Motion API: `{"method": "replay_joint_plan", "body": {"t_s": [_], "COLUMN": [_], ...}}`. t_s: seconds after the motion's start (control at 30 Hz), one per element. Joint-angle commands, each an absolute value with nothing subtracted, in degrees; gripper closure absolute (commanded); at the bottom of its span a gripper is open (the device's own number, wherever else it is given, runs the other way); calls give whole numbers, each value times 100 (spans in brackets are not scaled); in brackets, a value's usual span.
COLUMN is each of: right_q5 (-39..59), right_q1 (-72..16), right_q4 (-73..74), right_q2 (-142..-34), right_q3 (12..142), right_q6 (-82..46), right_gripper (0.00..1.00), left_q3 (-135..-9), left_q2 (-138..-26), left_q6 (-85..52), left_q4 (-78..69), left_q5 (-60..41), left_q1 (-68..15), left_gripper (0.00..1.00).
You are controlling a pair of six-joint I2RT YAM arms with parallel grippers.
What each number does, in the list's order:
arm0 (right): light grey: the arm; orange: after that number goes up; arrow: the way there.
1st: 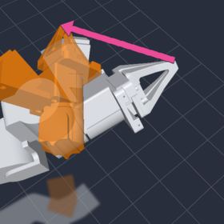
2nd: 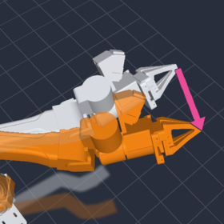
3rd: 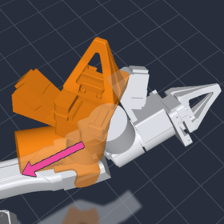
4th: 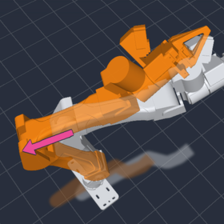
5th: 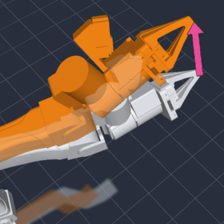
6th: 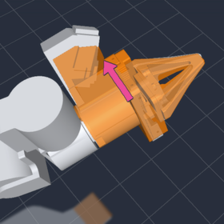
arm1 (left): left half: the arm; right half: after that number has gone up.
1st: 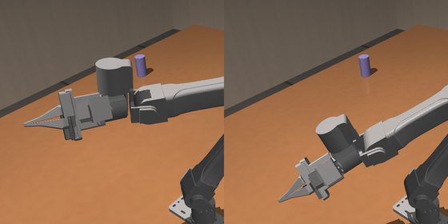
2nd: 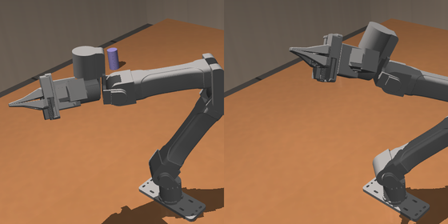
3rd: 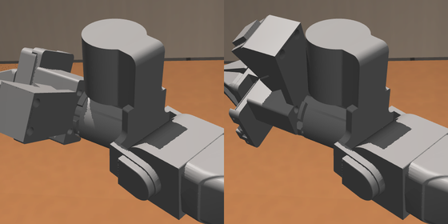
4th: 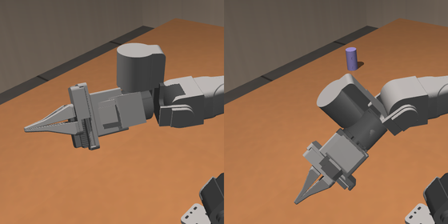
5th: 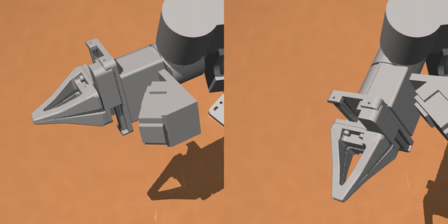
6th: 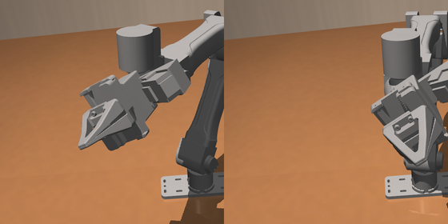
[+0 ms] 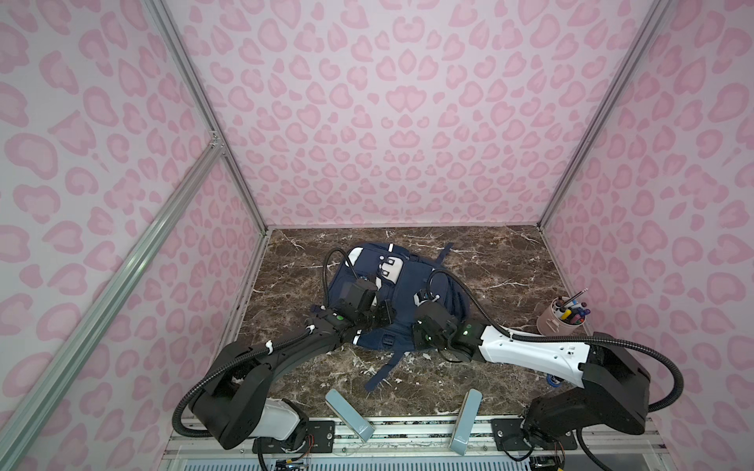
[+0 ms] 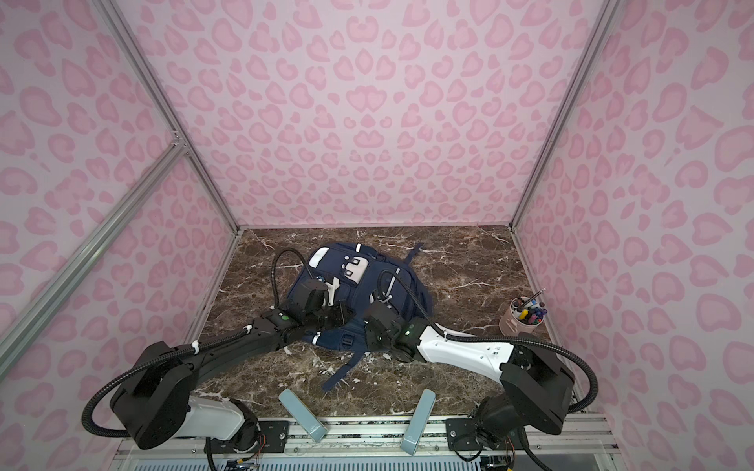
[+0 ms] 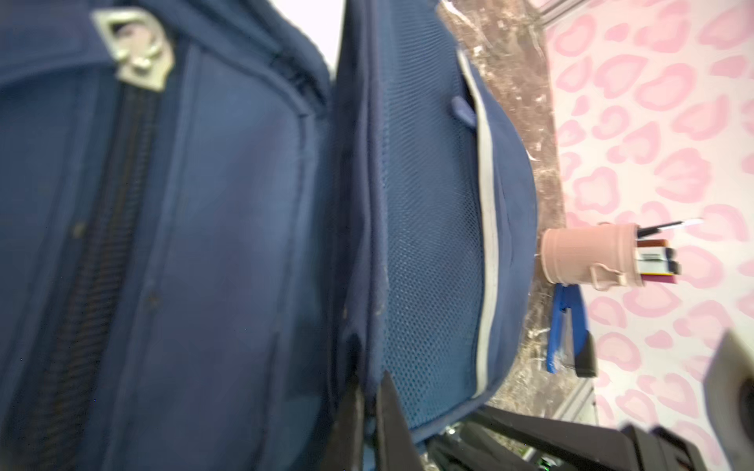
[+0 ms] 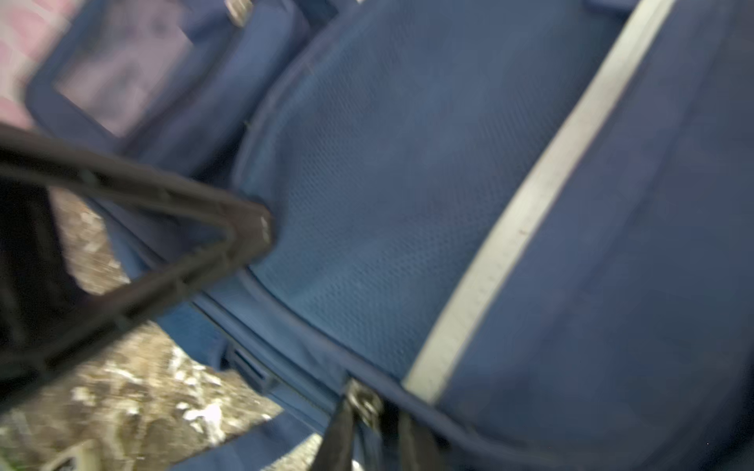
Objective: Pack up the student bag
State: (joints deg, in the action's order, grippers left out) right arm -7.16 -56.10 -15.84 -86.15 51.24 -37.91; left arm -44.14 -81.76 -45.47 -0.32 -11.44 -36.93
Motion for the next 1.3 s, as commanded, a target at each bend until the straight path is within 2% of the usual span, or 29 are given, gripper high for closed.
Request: {"method": "replay_joint_plan", "body": {"t_s": [0.0, 0.07, 0.13, 0.27, 0.33, 0.4, 0.63, 0.87, 0.97, 1.07, 1.27], "right_q5": [-890, -916, -1018, -1371, -1634, -1661, -1598, -1213, -926, -1040, -554], "right_q1": [-5741, -5785, -5806, -5850, -5892, -5887, -5621, -4663, -4067, -3867, -3105], "right_q4": [-1794, -1792, -1827, -2188, -2370, -2445, -2720, -2615, -2348, -2173, -1604], "right_q2": [-8825, -8885, -8925, -8991, -8993, -8956, -8255, -7449, -7514, -7730, -8131], "right_q3": [5220, 5230, 5221, 5256, 5219, 5154, 4803, 4128, 4050, 4240, 4570], "right_q6": [-3825, -3884, -3917, -3937, -3955, -3921, -3850, -3381, -2894, -2516, -1907], "right_gripper": [64, 58, 58, 79, 93, 100, 100, 100, 100, 100, 100], "left_q3": [-4430, -4438, -4428, -4427, -4429, -4442, -4528, -4467, -4410, -4378, -4328], "left_q2": [-8258, -8268, -8261, -8261, -8242, -8222, -8092, -8043, -8046, -8099, -8404], "left_q6": [-4674, -4678, -4680, -4642, -4623, -4587, -4405, -4325, -4306, -4270, -4240], "left_q4": [-250, -264, -247, -178, -138, -68, 309, 391, 386, 348, 65], "left_q5": [-916, -926, -899, -828, -777, -692, -327, -282, -204, -228, -386], "left_q1": [-3772, -3798, -3805, -3805, -3805, -3806, -3737, -3628, -3621, -3596, -3585], "left_gripper": [97, 97, 97, 97, 97, 97, 97, 97, 97, 97, 97]}}
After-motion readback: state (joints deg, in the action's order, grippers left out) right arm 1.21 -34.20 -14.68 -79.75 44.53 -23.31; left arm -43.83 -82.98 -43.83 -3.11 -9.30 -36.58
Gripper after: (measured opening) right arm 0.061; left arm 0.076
